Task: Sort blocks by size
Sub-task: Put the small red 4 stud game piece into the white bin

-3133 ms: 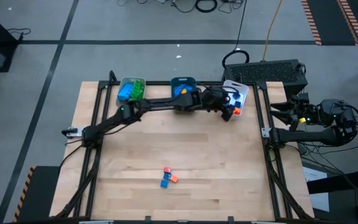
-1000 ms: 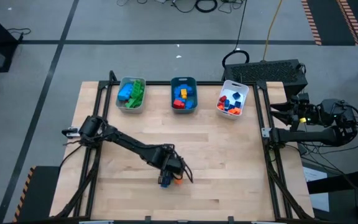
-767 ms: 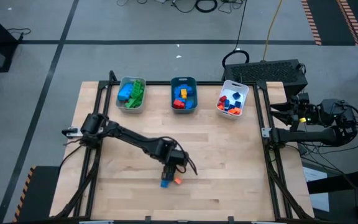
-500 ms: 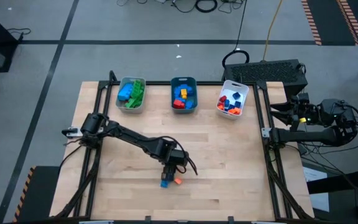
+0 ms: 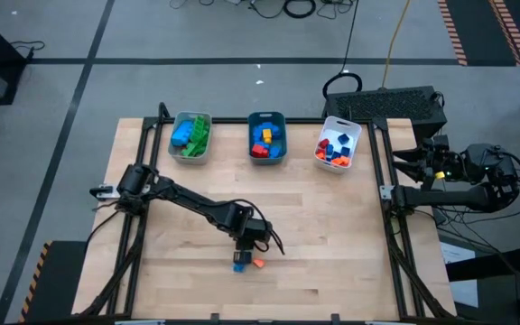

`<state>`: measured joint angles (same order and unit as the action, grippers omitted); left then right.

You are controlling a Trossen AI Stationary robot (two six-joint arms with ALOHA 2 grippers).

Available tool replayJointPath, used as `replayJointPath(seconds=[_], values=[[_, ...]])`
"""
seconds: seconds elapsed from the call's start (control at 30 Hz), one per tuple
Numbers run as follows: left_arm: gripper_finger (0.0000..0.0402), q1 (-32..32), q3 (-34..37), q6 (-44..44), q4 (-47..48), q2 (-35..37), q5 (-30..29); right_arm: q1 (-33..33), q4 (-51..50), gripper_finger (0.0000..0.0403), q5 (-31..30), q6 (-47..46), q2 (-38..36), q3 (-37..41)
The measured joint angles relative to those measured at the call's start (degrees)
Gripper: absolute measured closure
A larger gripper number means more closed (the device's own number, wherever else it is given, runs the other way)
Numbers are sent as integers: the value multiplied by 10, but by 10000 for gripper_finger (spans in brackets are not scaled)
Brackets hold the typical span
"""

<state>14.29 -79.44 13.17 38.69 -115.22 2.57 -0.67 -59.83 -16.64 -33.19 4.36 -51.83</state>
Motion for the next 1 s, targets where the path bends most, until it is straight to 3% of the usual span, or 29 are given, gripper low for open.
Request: replayJointPath(seconds=[0.17, 0.33, 0.63, 0.8, 1.0], values=[[303, -23, -21, 0, -1, 0, -4, 0, 0, 165, 0, 0, 0, 0], [303, -75, -85, -3, -56, 0, -55, 0, 0, 165, 0, 0, 0, 0], [303, -204, -113, -40, -459, -7, -146, 0, 0, 165, 0, -2, 0, 0], [303, -253, -175, -10, -463, -55, -148, 0, 0, 165, 1, 0, 0, 0], [303, -260, -333, -32, -408, -153, -136, 0, -1, 165, 2, 5, 0, 0]])
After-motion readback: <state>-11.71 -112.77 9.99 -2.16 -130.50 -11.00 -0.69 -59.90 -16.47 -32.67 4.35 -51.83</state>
